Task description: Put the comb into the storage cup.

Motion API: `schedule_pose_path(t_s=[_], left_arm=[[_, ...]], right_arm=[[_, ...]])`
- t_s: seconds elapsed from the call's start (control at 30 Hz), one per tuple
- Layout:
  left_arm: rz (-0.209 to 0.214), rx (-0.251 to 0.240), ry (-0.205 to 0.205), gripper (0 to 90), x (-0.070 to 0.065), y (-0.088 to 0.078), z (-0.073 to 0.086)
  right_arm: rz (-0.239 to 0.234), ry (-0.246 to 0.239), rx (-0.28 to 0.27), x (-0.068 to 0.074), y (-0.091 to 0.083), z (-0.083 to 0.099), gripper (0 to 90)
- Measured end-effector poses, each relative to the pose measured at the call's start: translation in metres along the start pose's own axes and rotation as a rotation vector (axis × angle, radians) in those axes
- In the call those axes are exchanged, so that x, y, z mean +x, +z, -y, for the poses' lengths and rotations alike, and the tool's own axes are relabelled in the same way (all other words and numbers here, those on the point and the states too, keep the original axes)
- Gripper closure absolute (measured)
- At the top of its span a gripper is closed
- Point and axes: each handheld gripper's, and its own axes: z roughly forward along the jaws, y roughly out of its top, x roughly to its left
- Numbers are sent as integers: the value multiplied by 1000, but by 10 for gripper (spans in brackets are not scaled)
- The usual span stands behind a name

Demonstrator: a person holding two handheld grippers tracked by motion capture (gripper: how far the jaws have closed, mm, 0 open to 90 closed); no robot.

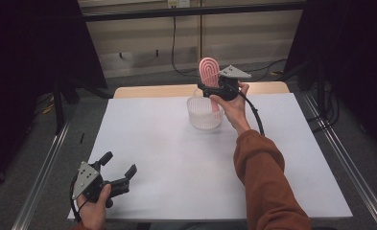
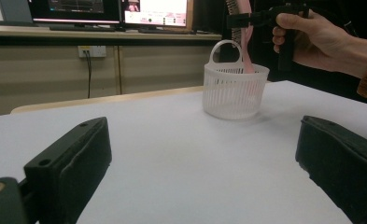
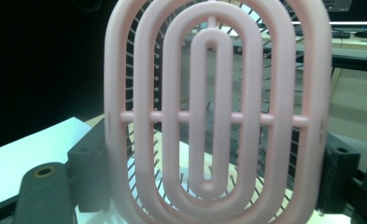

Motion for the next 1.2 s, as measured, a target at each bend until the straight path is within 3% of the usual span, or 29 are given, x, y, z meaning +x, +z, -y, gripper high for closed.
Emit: schedule_pose_path(t_s=[0.47, 1.0, 1.2], left_arm=[[0, 9, 4, 35, -1, 2, 1], [1, 14, 0, 32, -1, 2, 1], [3, 14, 1, 32, -1, 2, 1]], right_arm=[[-3, -21, 22, 1, -12, 8, 188], [8, -64, 73, 5, -12, 22, 188], [24, -73, 64, 4, -10, 23, 187]])
